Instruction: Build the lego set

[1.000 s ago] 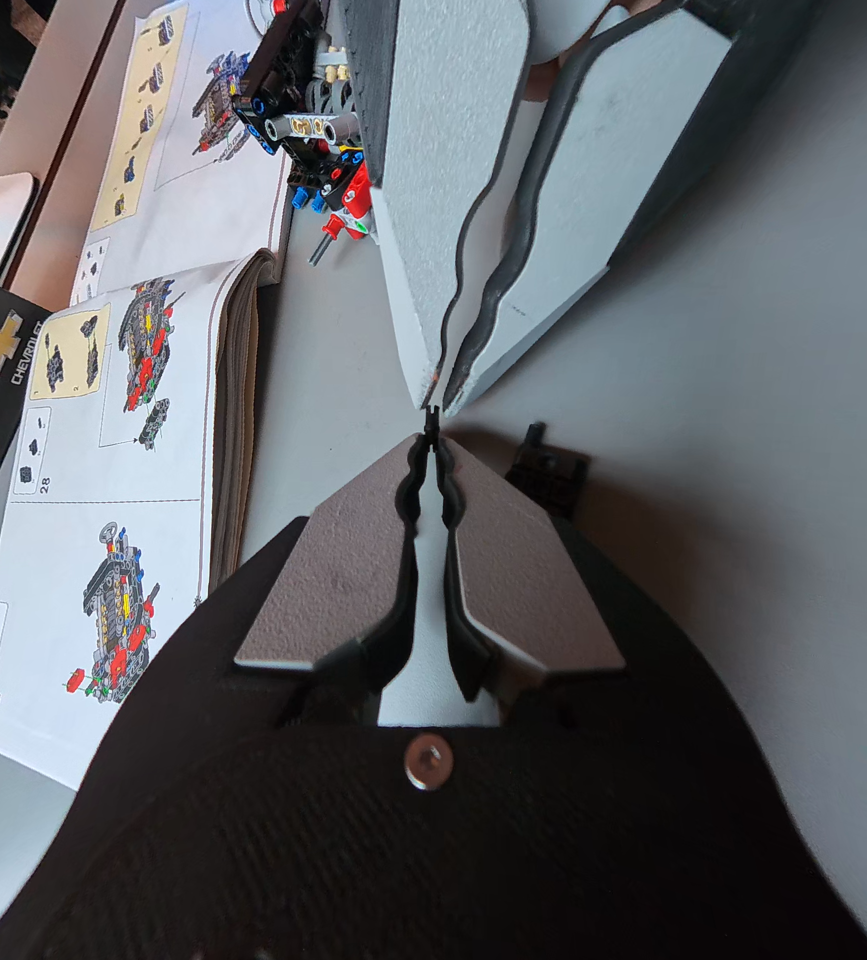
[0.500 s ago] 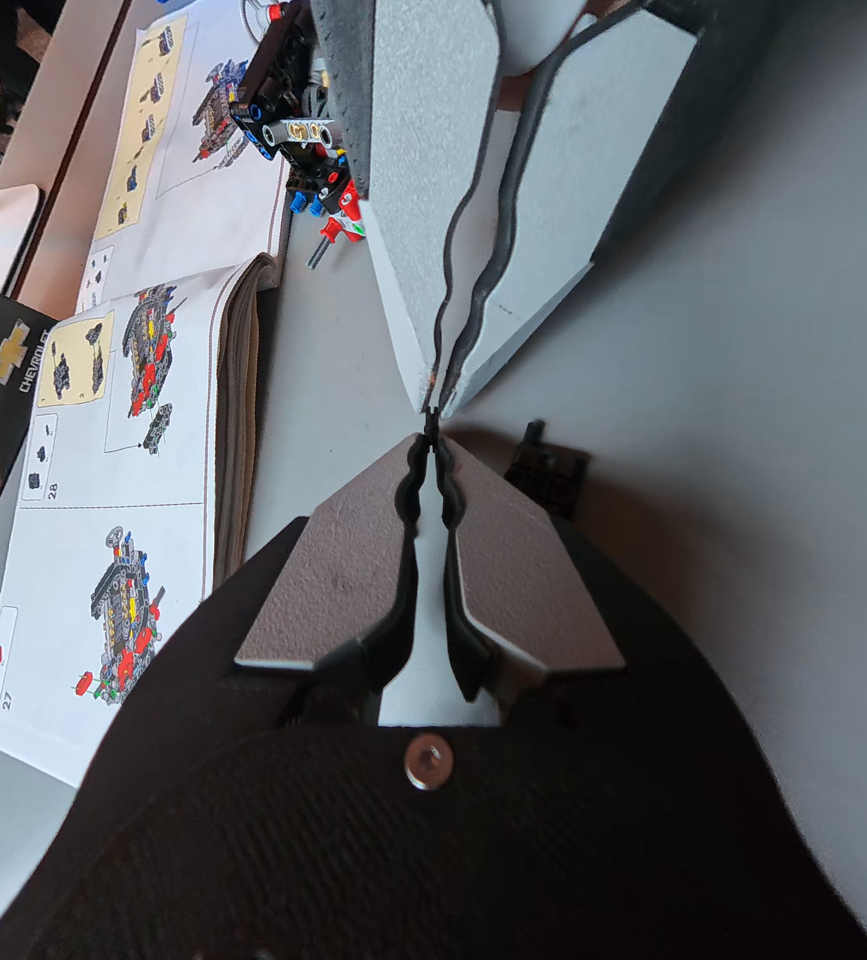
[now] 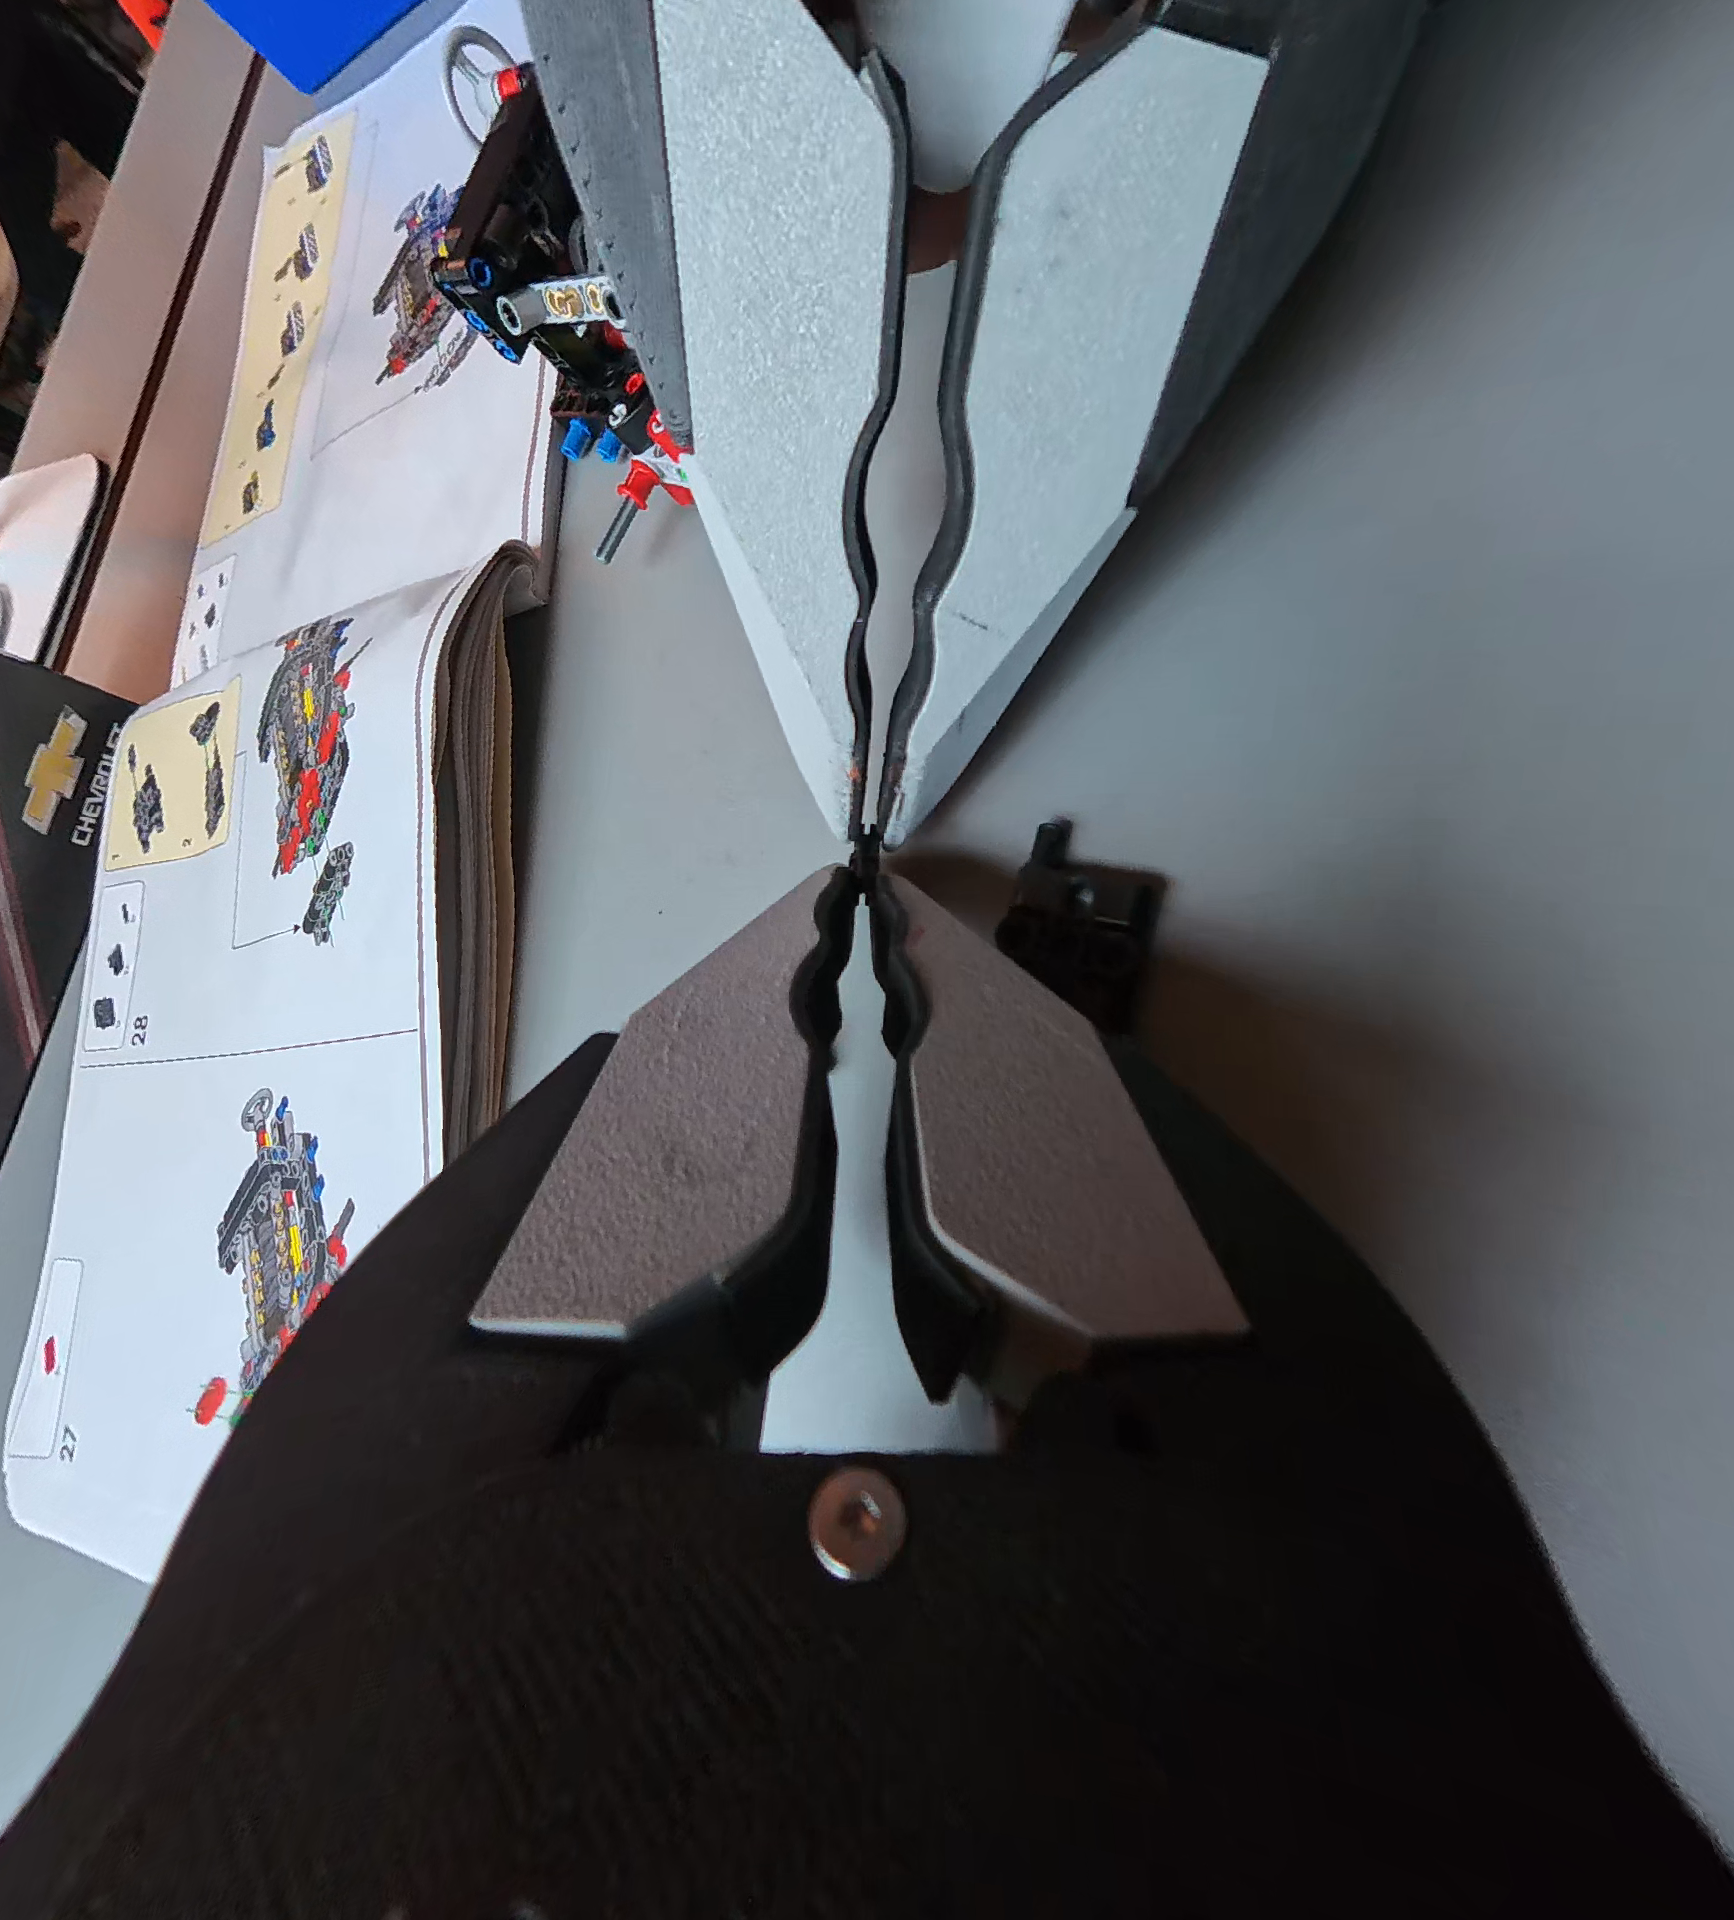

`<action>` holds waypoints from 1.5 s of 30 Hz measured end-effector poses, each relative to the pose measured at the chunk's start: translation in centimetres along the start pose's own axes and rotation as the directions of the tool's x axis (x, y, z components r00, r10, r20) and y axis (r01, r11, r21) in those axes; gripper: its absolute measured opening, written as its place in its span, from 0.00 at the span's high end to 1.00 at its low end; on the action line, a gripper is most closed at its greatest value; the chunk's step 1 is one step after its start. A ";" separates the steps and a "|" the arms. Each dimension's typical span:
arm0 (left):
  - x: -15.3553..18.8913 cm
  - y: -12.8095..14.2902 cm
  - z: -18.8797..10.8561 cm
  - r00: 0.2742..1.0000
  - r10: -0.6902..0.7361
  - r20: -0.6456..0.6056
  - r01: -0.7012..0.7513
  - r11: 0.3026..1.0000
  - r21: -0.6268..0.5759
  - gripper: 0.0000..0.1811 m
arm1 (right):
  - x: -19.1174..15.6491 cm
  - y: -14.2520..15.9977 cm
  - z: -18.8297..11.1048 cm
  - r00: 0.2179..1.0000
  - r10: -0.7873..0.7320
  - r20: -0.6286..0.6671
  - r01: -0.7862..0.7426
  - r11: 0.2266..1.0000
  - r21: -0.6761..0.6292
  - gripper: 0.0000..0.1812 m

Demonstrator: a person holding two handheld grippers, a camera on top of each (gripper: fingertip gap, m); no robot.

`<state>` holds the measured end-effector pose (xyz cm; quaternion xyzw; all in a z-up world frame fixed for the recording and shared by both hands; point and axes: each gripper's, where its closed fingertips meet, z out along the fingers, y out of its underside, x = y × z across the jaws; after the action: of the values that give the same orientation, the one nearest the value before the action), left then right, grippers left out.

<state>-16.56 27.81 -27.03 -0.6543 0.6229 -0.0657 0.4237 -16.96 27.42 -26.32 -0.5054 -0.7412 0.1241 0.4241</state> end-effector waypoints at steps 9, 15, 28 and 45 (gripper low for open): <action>0.0 0.0 0.0 1.000 0.021 0.013 -0.021 1.000 0.001 0.99 | 0.0 0.1 0.0 0.999 0.030 0.019 -0.030 1.000 -0.009 1.00; 0.0 0.0 0.0 1.000 0.022 0.016 -0.022 1.000 0.000 0.99 | -0.1 0.1 0.0 0.998 0.046 0.030 -0.046 0.999 -0.021 1.00; 0.2 -0.1 -0.1 0.999 0.031 0.018 -0.031 1.000 0.001 0.99 | -0.2 0.2 -0.1 0.998 0.056 0.042 -0.055 0.998 -0.027 1.00; 0.3 -0.1 -0.1 0.999 0.029 0.016 -0.029 1.000 0.002 0.99 | -0.2 0.2 -0.1 0.996 0.075 0.049 -0.075 0.997 -0.019 1.00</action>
<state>-16.47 27.51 -26.97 -0.6452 0.6290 -0.0550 0.4302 -16.75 27.28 -26.48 -0.5332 -0.7331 0.1461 0.3962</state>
